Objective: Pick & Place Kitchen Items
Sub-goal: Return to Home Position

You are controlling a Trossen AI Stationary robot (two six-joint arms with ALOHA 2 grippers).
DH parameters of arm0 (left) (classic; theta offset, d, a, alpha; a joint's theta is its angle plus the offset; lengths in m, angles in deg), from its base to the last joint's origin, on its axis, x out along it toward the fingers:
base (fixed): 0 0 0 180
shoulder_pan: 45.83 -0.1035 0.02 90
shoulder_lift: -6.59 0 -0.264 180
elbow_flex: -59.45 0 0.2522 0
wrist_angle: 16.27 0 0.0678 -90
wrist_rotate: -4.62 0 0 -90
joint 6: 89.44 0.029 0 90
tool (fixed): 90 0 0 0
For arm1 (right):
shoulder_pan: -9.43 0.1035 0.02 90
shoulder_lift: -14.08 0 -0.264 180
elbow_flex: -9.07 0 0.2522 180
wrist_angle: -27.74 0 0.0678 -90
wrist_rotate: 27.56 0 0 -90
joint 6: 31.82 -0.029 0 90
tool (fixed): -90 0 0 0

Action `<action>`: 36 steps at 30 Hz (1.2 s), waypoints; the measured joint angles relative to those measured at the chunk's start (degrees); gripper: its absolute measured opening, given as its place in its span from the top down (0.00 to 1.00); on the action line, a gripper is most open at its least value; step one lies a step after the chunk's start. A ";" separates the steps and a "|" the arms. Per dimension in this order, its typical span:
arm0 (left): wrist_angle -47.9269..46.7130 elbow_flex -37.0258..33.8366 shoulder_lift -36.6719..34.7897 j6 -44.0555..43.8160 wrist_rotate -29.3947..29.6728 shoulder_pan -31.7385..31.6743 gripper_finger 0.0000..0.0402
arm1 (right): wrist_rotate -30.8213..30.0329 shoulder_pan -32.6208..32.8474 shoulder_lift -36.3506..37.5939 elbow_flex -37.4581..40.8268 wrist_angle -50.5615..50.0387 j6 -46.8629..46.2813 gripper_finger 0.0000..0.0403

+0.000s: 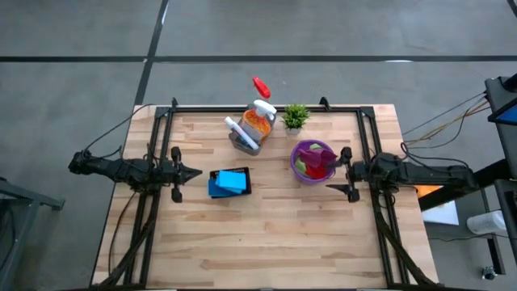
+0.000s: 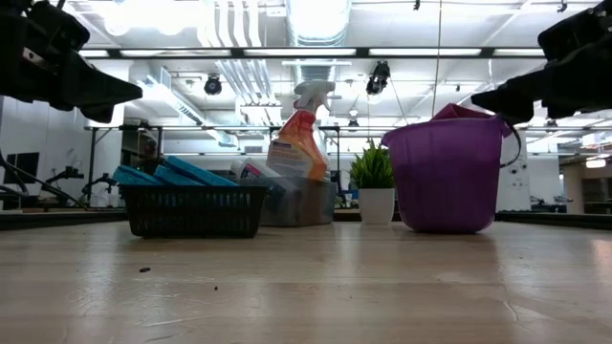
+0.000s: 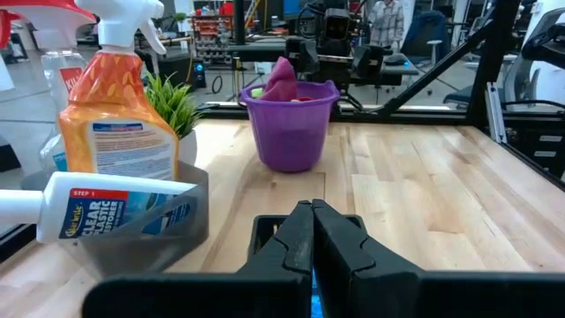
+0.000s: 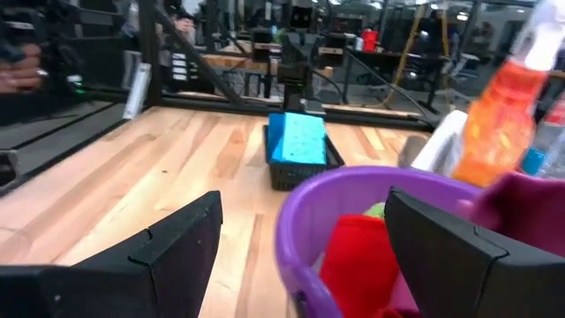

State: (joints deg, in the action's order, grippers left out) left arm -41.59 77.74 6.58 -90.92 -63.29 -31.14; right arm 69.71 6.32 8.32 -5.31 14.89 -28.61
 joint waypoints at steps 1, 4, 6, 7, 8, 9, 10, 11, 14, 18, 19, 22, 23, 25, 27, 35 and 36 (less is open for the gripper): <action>-0.04 0.02 0.00 0.00 0.00 0.01 0.99 | 0.47 0.00 0.03 0.04 0.34 0.00 0.23; -0.31 0.07 0.11 -0.56 -0.02 0.01 0.99 | 0.79 0.00 0.48 0.11 1.18 0.00 0.23; -0.31 0.07 0.11 -1.31 -0.02 0.01 0.99 | 0.79 0.00 0.86 0.11 1.61 -0.01 0.23; -0.31 0.07 0.12 -1.36 -0.02 0.01 0.99 | 0.79 0.00 0.93 0.11 1.63 -0.03 0.23; -0.31 0.07 0.12 -1.36 -0.02 0.01 0.99 | 0.79 0.00 0.92 0.11 1.63 -0.14 0.23; -0.31 0.07 0.11 -1.36 -0.02 0.01 0.99 | 0.77 0.00 0.88 0.11 1.62 -0.35 0.23; -0.33 0.07 0.13 -1.38 -0.02 0.01 0.99 | 0.77 0.00 0.87 0.11 1.65 -0.42 0.23; -0.33 0.07 0.11 -1.38 -0.02 0.01 0.99 | 0.76 0.00 0.78 0.11 1.79 -0.45 0.23; -0.33 0.07 0.13 -1.50 -0.04 0.01 0.99 | 0.73 0.00 0.52 0.07 1.82 -0.88 0.23; -0.35 0.07 0.13 -1.57 -0.04 0.01 0.99 | 0.70 0.00 0.38 0.02 1.88 -0.90 0.23; -0.37 0.07 0.13 -1.57 -0.04 0.01 0.99 | 0.68 0.00 0.29 0.00 1.88 -0.90 0.23; -0.42 0.07 0.13 -1.57 -0.07 0.01 0.99 | 0.54 0.00 0.10 0.00 1.97 -0.90 0.23; -0.46 0.07 0.13 -1.57 -0.07 0.03 0.99 | 0.53 0.00 0.02 0.00 2.01 -0.90 0.23; -0.46 0.08 0.13 -1.57 -0.07 0.03 0.99 | 0.53 0.00 0.02 0.00 1.94 -0.90 0.23; -0.47 0.09 0.13 -1.57 -0.07 0.03 0.99 | 0.53 0.00 0.04 0.00 2.01 -0.90 0.23; -0.48 0.09 0.13 -1.57 -0.15 0.03 0.99 | 0.53 0.00 0.02 -0.02 2.01 -0.90 0.23; -0.48 0.09 0.13 -1.57 -0.15 0.03 0.99 | 0.53 0.00 0.02 -0.02 2.02 -0.90 0.23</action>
State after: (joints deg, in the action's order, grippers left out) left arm -42.07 77.83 6.71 -92.49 -63.45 -31.11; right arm 70.24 6.32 8.34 -5.33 16.90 -29.51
